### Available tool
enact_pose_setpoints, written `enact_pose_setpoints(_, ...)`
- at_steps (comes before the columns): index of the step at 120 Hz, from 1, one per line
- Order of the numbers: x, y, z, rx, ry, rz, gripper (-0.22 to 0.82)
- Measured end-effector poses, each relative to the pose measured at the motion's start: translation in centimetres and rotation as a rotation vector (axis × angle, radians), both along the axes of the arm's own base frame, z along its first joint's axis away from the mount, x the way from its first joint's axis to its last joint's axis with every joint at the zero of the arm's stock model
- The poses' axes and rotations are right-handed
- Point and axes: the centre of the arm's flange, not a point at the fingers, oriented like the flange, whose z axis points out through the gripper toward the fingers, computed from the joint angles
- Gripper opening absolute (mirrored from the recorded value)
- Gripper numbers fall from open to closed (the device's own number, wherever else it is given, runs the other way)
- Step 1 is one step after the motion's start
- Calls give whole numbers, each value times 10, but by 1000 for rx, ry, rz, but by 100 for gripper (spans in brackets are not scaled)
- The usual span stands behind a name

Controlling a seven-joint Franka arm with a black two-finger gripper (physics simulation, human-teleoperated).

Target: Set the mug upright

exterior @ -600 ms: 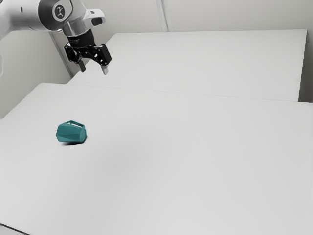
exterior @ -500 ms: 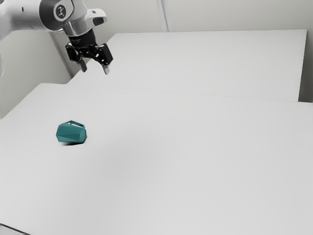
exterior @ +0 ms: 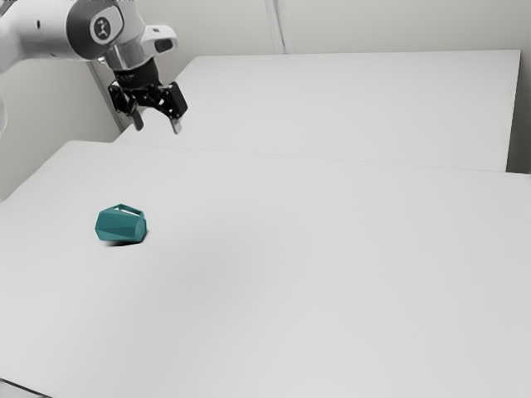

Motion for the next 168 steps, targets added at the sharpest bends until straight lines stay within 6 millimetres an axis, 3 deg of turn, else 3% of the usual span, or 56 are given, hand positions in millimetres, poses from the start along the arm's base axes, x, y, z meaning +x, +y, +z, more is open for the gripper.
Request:
enact_pose_setpoints(18,-3,21,-44,-31,62,85,60)
enact_pose_setpoints(26,-4,38,-53,-65,71,131,60)
enact_pose_setpoints(52,-13,152,-76,-187,56,275,60)
enact_pose_setpoints(77,-19,213,-100,-244,40,237,60)
enact_pose_setpoints(104,-8,291,-135,-278,-28,188,60)
enact_pose_setpoints(147,7,363,-198,-354,-93,112,60)
enact_pose_setpoints(168,-11,400,-229,-419,-84,119,60)
